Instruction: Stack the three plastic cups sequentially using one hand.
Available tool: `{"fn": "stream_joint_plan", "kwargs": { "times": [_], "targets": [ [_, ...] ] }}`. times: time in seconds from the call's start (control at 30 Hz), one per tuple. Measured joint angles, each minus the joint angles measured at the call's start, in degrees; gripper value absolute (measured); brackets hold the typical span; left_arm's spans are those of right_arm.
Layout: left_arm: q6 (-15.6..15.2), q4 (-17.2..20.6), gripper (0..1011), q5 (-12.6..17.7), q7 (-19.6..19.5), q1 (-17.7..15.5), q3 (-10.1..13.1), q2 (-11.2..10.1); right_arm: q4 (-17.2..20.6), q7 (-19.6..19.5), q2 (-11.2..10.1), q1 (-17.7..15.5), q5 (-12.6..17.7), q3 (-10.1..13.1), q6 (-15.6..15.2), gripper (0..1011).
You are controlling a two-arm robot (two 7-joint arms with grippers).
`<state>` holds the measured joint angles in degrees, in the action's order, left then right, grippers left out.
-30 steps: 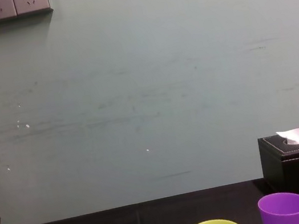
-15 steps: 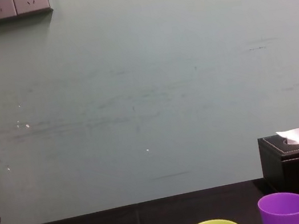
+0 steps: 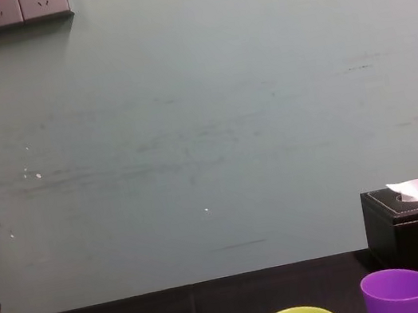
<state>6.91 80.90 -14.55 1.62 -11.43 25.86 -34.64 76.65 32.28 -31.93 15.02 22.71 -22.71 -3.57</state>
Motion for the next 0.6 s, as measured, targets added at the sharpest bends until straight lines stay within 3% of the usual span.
{"fn": "stream_joint_plan", "kwargs": {
  "times": [0.6],
  "targets": [
    [0.0,0.0,1010,0.0,0.0,0.0,0.0,0.0,-1.9,0.0,1.7,2.8,-0.8,-1.2,-0.8,1003]
  ]
}}
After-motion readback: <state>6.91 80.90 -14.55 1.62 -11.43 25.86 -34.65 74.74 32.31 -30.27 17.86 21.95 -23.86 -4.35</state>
